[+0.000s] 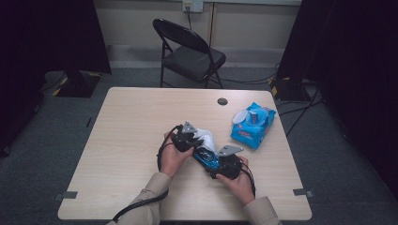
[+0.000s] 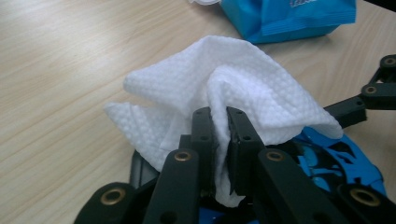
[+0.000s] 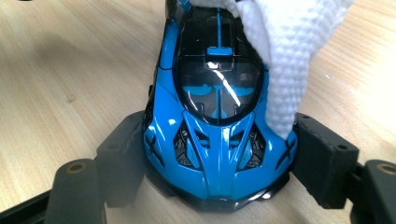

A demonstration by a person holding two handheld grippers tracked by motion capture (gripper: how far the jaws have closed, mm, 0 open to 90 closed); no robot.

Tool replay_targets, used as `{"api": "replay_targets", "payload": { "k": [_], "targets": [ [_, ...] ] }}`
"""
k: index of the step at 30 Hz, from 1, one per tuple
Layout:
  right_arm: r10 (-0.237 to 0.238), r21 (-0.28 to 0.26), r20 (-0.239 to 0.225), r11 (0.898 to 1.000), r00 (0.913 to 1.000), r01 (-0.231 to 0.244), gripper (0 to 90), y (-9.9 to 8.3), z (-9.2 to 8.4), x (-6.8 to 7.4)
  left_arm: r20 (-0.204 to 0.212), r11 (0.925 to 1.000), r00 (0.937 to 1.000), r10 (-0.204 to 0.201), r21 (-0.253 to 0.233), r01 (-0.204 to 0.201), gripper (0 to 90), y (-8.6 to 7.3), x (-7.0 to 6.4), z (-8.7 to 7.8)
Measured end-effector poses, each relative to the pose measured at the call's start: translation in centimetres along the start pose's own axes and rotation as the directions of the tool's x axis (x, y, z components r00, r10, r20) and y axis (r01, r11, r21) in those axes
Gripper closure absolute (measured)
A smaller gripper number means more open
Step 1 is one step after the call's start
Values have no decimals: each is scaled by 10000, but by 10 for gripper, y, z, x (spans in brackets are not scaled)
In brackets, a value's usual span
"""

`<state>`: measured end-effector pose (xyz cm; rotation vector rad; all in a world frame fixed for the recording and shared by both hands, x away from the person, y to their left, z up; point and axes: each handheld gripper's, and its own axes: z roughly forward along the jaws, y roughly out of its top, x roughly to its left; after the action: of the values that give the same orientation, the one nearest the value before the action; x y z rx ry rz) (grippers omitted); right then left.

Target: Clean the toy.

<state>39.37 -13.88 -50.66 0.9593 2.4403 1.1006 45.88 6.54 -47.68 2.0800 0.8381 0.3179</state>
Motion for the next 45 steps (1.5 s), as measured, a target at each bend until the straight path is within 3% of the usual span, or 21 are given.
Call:
{"api": "replay_targets", "payload": {
  "k": [18, 29, 45],
  "targets": [
    [-5, 0, -2, 10000, 10000, 5, 259, 0, 0, 0, -582, 9997, 9981, 224, 149, -216, 824, -1, 9, -2],
    [-3, 1, -9, 10000, 10000, 3, 259, 0, 0, 0, -747, 10000, 9972, -28, 7, 28, 823, -3, 15, -9],
    [2, 0, -10, 10000, 10000, -2, 259, 0, 0, 0, -1019, 9997, 9948, 59, 222, -37, 827, -9, 25, -23]
  ]
}}
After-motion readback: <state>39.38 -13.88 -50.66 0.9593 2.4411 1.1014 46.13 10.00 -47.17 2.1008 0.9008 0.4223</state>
